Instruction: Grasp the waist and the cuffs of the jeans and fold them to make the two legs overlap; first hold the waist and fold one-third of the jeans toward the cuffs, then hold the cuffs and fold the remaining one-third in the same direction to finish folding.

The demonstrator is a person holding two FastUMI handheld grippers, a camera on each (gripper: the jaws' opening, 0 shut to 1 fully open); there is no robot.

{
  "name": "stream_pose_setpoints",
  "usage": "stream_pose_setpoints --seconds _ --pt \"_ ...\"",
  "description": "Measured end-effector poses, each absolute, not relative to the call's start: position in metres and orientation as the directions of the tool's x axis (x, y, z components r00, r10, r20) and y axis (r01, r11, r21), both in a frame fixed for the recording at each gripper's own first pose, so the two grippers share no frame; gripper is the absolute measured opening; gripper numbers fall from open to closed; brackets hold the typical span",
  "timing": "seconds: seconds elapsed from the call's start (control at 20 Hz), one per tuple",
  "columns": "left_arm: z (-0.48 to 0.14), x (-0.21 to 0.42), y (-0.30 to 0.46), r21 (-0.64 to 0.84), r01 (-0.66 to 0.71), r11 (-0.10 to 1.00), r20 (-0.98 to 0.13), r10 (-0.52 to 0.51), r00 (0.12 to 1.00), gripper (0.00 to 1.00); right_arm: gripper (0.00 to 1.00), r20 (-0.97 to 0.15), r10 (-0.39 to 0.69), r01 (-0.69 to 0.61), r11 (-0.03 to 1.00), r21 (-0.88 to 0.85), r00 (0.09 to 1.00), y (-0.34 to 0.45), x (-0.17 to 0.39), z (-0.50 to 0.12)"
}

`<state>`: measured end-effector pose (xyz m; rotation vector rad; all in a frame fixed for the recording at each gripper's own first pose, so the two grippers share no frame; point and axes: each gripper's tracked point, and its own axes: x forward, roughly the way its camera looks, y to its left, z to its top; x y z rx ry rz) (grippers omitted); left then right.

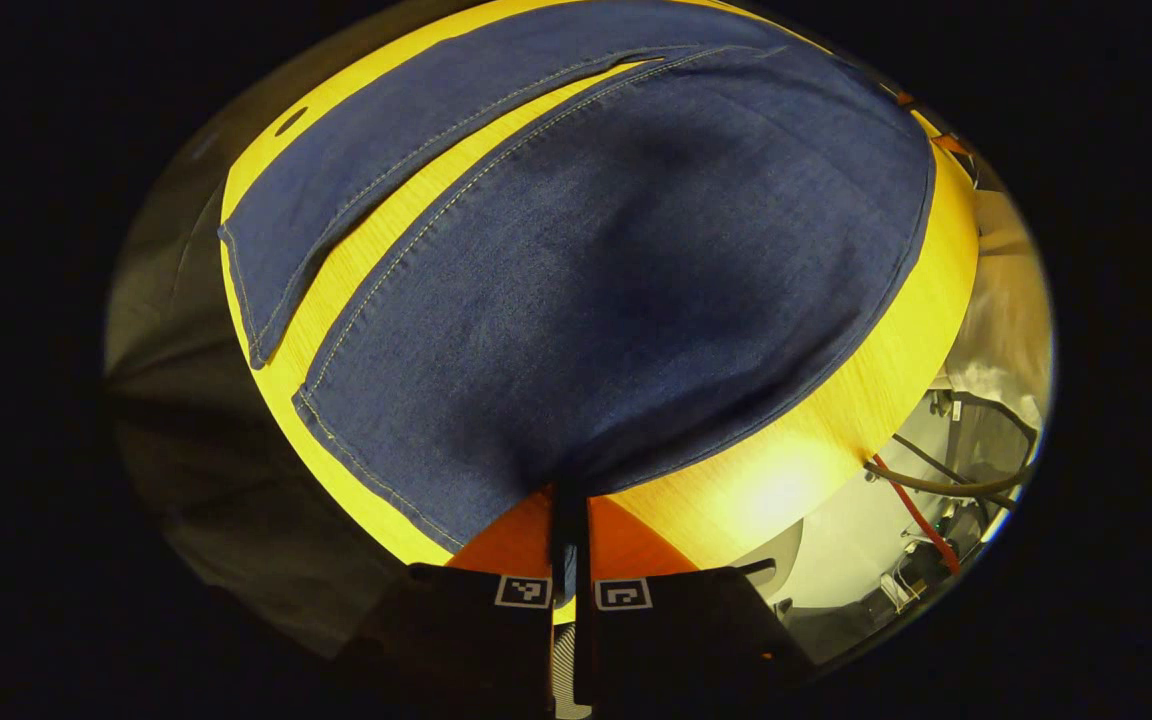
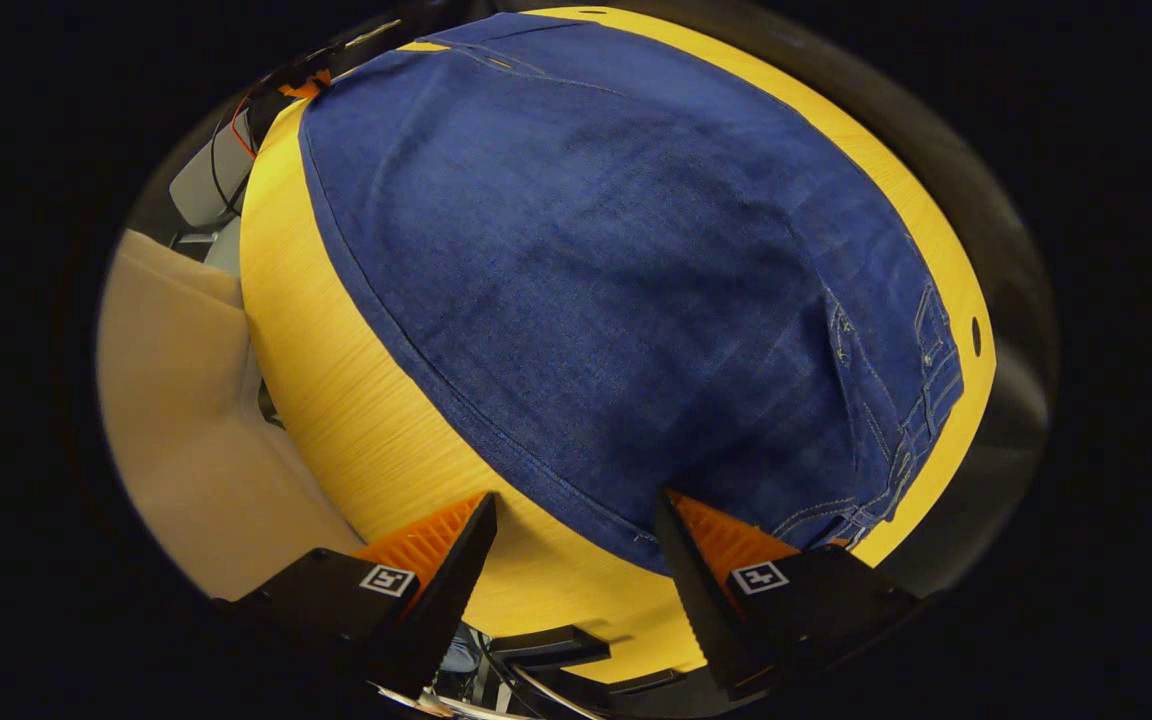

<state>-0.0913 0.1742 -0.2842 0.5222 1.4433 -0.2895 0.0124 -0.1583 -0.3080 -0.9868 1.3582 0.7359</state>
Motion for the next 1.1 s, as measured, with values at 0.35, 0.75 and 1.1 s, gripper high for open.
stream_pose_setpoints --seconds 0.35,0.75,1.1 --pt "-0.285 -0.09 0.173 0.152 0.468 0.871 -0.986 0.103 0.128 0.01 0.92 -0.985 -0.136 -0.886 0.435 -0.159 0.109 -0.162 0.013 -0.31" --pt "-0.285 -0.09 0.172 0.139 0.461 0.877 -0.988 0.092 0.123 0.01 0.78 -0.983 -0.147 -0.854 0.491 -0.171 0.112 -0.162 0.022 -0.311" --pt "-0.284 -0.09 0.171 0.118 0.474 0.873 -0.991 0.077 0.105 0.01 0.3 -0.979 -0.138 -0.804 0.559 -0.204 0.152 -0.154 0.046 -0.308"
